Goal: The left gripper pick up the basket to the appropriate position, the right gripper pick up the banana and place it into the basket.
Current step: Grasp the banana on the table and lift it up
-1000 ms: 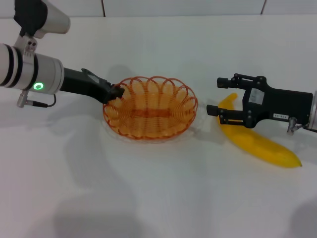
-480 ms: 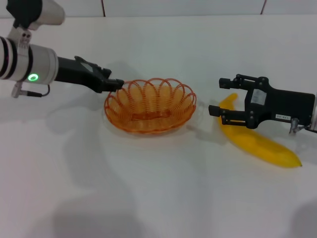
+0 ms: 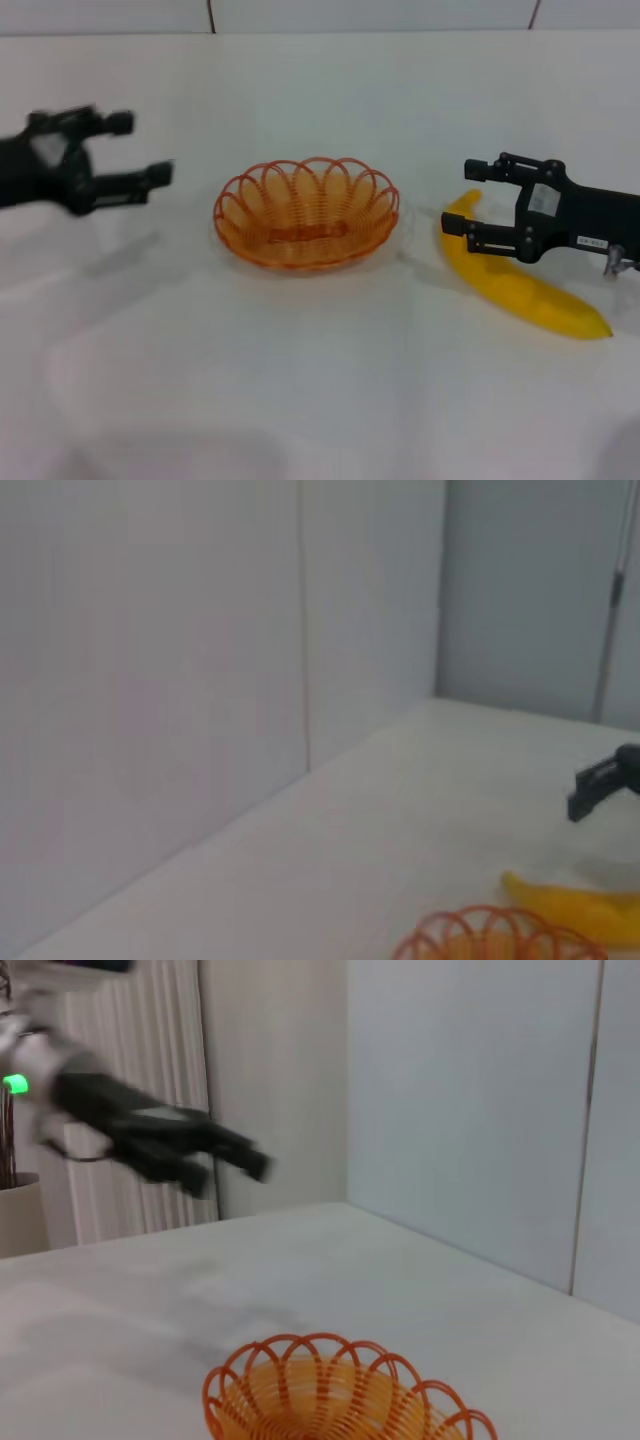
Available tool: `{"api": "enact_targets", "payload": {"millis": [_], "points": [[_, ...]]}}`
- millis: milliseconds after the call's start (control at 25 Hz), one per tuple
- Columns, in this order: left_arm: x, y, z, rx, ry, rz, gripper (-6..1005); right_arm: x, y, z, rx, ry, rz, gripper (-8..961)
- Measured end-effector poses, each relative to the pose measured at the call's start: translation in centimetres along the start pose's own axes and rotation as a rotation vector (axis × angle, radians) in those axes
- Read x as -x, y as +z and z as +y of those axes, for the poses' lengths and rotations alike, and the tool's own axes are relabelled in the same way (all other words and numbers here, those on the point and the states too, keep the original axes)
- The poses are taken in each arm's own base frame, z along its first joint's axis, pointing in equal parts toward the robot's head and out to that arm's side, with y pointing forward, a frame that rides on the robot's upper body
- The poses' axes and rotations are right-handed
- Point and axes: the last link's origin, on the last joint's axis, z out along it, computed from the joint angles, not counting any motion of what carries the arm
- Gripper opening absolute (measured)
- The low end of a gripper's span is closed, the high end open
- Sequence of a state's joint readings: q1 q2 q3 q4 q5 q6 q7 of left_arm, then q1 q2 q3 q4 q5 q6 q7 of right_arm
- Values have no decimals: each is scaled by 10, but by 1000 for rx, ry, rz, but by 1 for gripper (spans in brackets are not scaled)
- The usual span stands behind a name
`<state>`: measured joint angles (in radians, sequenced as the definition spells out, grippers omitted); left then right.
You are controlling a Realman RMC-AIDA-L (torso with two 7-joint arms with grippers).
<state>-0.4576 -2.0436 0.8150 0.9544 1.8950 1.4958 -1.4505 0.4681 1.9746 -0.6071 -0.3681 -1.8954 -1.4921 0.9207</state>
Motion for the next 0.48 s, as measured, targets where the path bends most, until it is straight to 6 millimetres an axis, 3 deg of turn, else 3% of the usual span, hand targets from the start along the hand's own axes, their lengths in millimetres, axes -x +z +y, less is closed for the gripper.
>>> {"api": "enact_targets", "payload": {"millis": [240,480], "points": [[67,-30,35,-32,74,30,828,-7,-10,2,-19,10,16,789],[105,-29,63,-32,76,72,832,-19,-22,9,27,55,100,789]]}}
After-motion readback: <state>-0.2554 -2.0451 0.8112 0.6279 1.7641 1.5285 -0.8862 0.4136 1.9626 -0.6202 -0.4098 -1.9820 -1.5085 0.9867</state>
